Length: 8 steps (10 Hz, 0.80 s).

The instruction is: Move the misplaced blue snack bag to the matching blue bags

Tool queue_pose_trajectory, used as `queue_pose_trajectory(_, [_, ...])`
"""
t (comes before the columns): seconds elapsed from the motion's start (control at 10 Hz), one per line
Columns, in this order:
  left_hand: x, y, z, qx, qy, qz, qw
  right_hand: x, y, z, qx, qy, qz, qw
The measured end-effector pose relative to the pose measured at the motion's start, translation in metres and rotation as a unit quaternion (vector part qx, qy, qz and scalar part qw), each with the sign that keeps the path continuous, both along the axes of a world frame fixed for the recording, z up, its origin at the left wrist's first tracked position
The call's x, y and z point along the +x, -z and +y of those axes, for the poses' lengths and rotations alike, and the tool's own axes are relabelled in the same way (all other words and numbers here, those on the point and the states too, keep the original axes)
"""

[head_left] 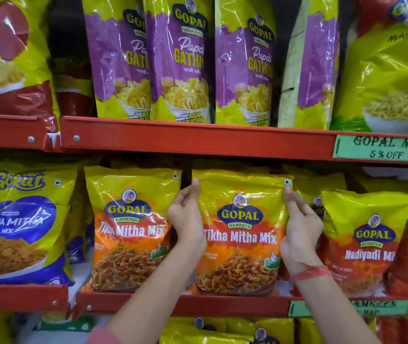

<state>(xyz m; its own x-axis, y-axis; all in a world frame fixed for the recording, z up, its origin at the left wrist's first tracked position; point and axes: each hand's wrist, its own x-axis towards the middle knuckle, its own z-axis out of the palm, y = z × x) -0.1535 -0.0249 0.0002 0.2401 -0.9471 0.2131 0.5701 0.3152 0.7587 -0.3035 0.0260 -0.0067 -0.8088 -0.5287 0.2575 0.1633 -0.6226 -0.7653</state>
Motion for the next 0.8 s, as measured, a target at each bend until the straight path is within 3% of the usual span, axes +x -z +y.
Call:
queue_pose_trajectory(0.1, [0.0,0.0,0.001,-0.025,-0.021,-0.046,0.998,0.001,0.0,0.0,0.011,0.064,0.057,0.996])
queue_pose_trajectory(0.2, [0.003,0.019,0.007,-0.138,-0.073,-0.253,0.955,0.012,0.018,0.007,0.071,0.154,0.283,0.944])
queue_pose_trajectory(0.3, [0.003,0.055,0.016,-0.278,-0.171,-0.455,0.829,0.021,0.05,0.009,0.096,0.223,0.537,0.808])
queue_pose_trajectory(0.4, [0.006,0.09,0.007,-0.319,-0.214,-0.597,0.704,0.019,0.086,0.001,0.162,0.268,0.681,0.662])
queue_pose_trajectory(0.5, [0.013,0.105,-0.007,-0.325,-0.213,-0.677,0.625,0.013,0.101,-0.002,0.218,0.265,0.715,0.609])
queue_pose_trajectory(0.6, [0.022,0.103,-0.007,-0.323,-0.216,-0.712,0.585,0.014,0.102,-0.002,0.248,0.276,0.732,0.571])
queue_pose_trajectory(0.8, [0.072,0.081,0.011,-0.368,-0.228,-0.68,0.592,0.062,0.076,0.014,0.214,0.306,0.719,0.586])
